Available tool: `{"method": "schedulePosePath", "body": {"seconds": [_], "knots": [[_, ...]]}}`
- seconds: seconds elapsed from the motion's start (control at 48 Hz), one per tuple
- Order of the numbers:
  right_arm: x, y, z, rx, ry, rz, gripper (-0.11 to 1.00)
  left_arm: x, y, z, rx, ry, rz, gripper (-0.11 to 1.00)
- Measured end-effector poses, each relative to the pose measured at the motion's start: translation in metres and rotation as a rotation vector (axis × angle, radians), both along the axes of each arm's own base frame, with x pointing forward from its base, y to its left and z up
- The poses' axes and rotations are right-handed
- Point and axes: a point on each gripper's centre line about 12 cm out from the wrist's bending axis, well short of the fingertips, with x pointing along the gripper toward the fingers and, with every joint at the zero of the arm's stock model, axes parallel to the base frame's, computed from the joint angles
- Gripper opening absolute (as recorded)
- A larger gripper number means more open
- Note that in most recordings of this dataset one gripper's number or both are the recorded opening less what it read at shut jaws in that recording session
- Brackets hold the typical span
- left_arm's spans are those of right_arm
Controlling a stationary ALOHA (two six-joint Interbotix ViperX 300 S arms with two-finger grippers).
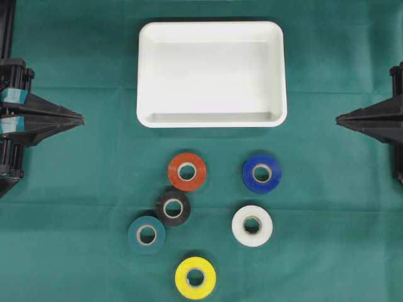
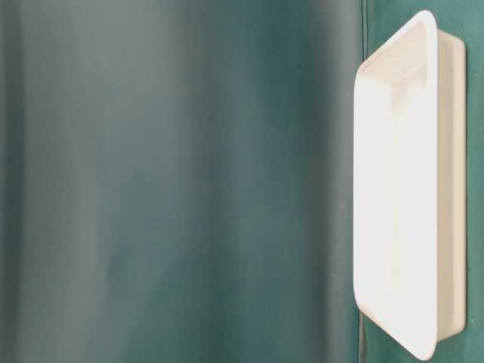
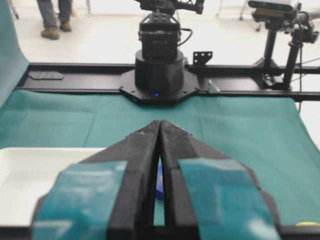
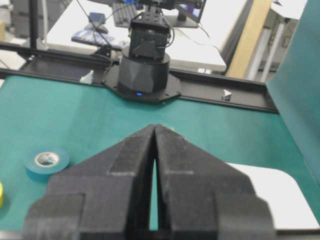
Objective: Pick up the tape from a random location and place it into the white case.
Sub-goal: 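Move the left gripper open toward the yellow tape roll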
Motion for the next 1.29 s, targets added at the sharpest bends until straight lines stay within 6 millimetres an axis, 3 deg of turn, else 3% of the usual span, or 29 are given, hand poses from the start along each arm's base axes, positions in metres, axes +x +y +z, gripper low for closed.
{"method": "schedulePosePath", "body": {"seconds": [0.521,0.646,0.75,0.854,0.937,1.021,1.291], "knots": [[0.004,0.000,0.003,0.012,0.103,-0.002,0.00,0.008,0.000,0.000,0.008,0.055,0.001,0.02],[0.004,-0.001,0.003,0.022,0.104,-0.003,0.02,0.011,0.000,-0.002,0.008,0.069,0.000,0.19],[0.004,-0.001,0.004,0.039,0.103,-0.003,0.24,0.015,0.000,-0.005,0.001,0.087,0.000,0.47],[0.004,-0.001,0.005,0.059,0.100,-0.003,0.55,0.018,0.000,-0.008,-0.002,0.101,0.000,0.78],[0.005,-0.001,0.006,0.066,0.100,-0.003,0.79,0.021,0.000,-0.008,0.003,0.106,0.000,0.96],[0.005,-0.001,0.006,0.066,0.101,-0.003,0.91,0.021,0.000,-0.007,0.004,0.106,0.000,1.00],[0.005,-0.001,0.003,0.066,0.126,-0.003,0.90,0.021,0.000,-0.006,0.003,0.104,0.000,1.00]]}}
